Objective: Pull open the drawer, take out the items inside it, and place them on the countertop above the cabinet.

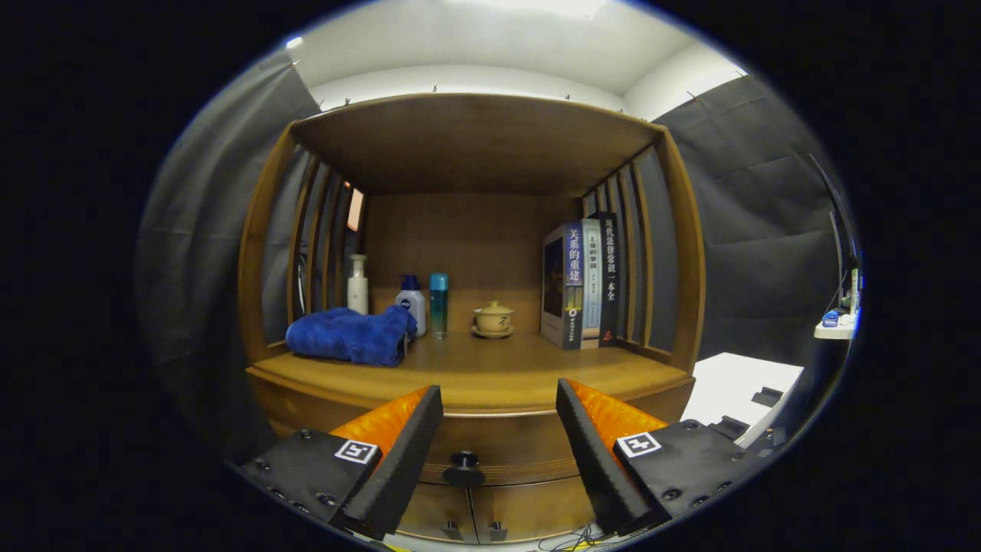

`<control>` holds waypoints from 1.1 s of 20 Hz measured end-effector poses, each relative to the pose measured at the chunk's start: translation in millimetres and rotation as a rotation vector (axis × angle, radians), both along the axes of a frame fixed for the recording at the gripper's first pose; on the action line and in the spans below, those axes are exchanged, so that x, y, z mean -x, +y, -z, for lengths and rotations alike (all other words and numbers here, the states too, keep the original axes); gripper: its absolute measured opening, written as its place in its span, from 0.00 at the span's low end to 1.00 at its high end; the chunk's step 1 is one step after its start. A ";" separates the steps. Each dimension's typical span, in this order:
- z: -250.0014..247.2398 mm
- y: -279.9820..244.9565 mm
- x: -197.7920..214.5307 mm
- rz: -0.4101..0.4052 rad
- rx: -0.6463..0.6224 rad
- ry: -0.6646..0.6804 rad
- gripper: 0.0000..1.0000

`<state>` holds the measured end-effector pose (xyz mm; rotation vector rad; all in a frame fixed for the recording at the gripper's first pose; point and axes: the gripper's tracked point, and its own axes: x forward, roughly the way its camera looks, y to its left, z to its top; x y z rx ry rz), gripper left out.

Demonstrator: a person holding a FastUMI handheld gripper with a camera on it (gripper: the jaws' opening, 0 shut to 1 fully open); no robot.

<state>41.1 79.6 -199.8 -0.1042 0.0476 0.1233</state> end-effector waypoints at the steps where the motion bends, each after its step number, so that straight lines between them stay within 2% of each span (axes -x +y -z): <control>1: 8.5 4.2 0.0 -0.013 0.008 0.007 0.98; 9: 77.4 14.6 -16.7 -0.025 -0.014 0.118 0.99; 14: 102.4 16.7 -24.3 -0.027 -0.056 0.168 0.97; 22: 118.2 16.6 -30.9 -0.016 -0.095 0.216 0.55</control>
